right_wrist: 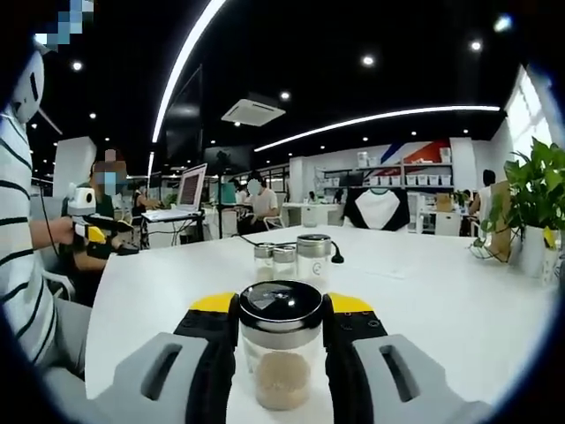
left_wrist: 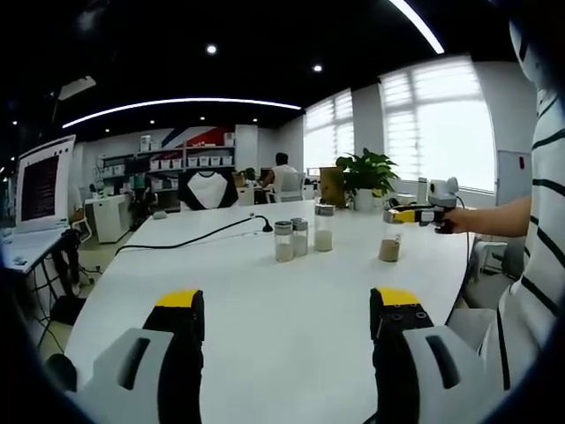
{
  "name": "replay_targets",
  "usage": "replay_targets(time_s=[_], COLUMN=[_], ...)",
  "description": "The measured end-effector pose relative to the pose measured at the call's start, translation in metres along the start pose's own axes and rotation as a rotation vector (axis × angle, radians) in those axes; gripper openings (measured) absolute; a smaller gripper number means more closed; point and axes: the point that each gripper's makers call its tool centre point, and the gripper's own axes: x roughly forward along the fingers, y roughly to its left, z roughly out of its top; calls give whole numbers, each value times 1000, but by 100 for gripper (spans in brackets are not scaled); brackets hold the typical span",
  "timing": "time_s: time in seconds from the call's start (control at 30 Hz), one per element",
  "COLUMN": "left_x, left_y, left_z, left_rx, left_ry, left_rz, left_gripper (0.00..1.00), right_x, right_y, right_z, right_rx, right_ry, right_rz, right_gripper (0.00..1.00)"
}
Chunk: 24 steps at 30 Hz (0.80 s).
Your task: Rotate the seasoning bottle until the label or dispensing opening points toward the visible target arrow and the bottle remains upright within the marked orientation range
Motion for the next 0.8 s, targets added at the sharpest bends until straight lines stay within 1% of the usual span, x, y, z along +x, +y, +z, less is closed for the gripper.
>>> replay_targets(time_s=[0.13,0.2,0.37,0.47,0.53,0.6,0.63,0.67,0.7,0.73,0.8], left_x=[1,2,3,2,2,1,1,0,0,0,0], left_y=[0,-1,-2,-3,-3,-2,-2,-2,-1,-1,-1], left_z=[1,2,2,1,1,0,0,-1,-1,-1,-2], left_rx=[2,7,8,8,7,5,4,4,5,5,5], left_ry=[0,-1,2,3,4,5,6,7,8,10,11], left_rz=[-1,-3,-7,-7,-6,-2,-1,-1,0,0,0], left_gripper=[81,81,81,81,81,80,80,80,80,80,80], right_x=[0,1,1,1,1,1,1,0,-1,-1,-2], right_y=[0,1,1,2,2,2,3,2,3,4,7], right_z=[0,0,0,0,-3,-12,-14,-16,-14,-10,-11], right_rx=[7,12,21,26,32,-1,1,3,16,48,37], right_ry=[-3,-2,6,12,27,69,70,68,52,19,25], right_rz=[27,54,96,107,91,61,51,33,21,11,0], right_gripper=[36,36,36,36,37,37,37,38,40,41,46])
